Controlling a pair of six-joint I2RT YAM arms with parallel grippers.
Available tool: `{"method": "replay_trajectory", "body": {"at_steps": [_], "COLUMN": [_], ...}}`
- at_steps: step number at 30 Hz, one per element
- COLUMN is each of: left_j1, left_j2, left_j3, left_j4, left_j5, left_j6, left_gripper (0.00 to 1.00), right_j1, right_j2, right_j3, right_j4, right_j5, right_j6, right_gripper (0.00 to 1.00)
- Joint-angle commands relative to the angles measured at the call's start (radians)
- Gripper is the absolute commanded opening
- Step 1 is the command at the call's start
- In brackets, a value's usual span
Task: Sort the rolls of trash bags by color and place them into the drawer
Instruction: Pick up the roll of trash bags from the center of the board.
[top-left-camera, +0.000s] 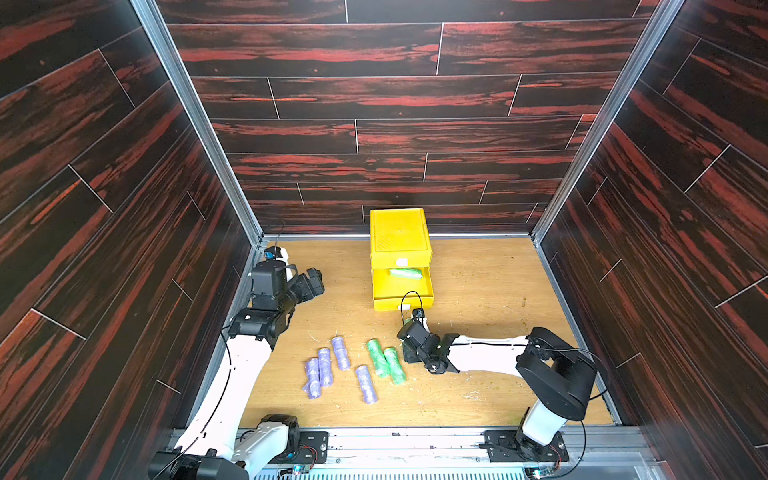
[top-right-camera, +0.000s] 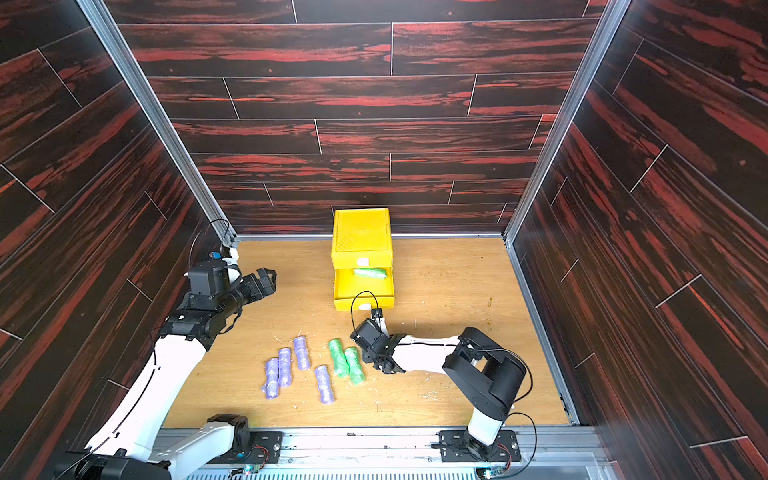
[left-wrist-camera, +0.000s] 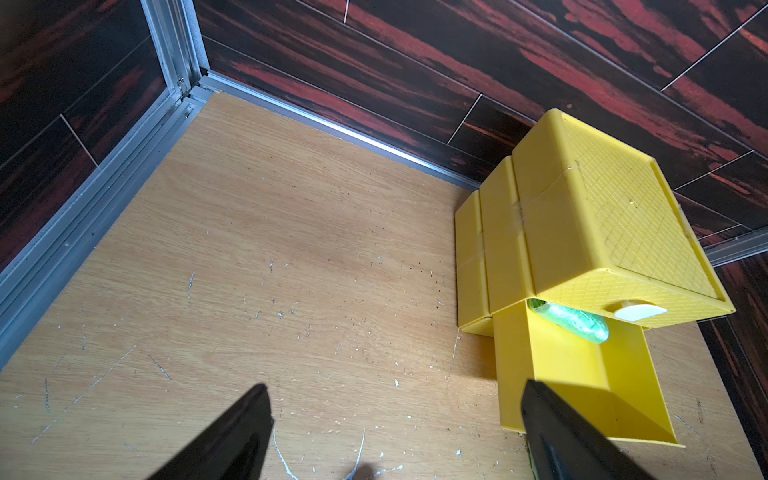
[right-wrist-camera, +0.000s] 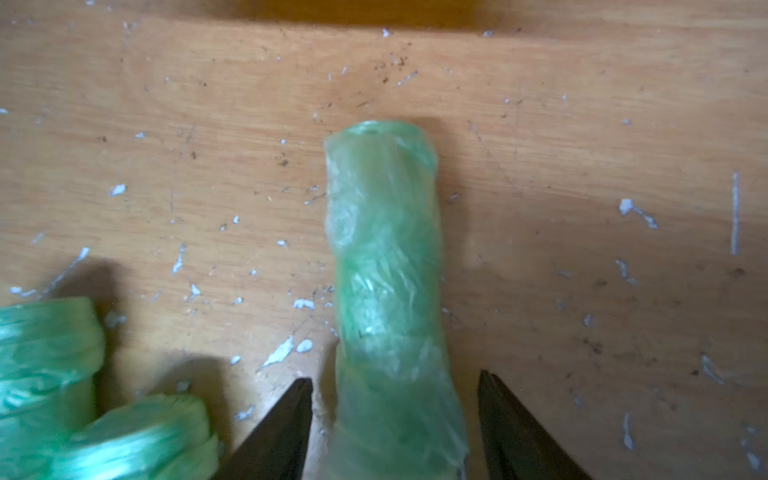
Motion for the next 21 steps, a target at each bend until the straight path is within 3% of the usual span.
{"method": "replay_trajectory", "body": {"at_steps": [1,7,13,18,21], "left_j1": [0.006,0.007,0.008,0.008,0.008], "left_j2": [-0.023,-0.026,-0.026,-0.023,-0.023], "left_j3": [0.022,0.021,0.02,0.023,0.023], "left_j4": [-0.014,-0.015,-0.014,-0.014,-0.014], "left_j5": [0.004,0.008,0.012,0.015,0.016], "left_j6": [0.004,0.004,0.004,0.004,0.004], "left_gripper": [0.97,0.97,0.97,0.97,0.97], "right_j1": [-0.001,0.0,-0.001,0.012,0.016], "right_j2": [0.013,-0.011,-0.01,-0.145,-0.265], "right_j3": [0.025,0.03,0.062,0.031,0.032], "right_j4": [-0.008,-0.04,-0.102,-0.159,-0.216], "right_j5": [0.014,0.067,0.118,0.07,-0.041], "right_j6": [-0.013,-0.037,-0.07,-0.195,-0.327], "right_gripper": [0.62,0.45,0.05,0.02,0.04]}}
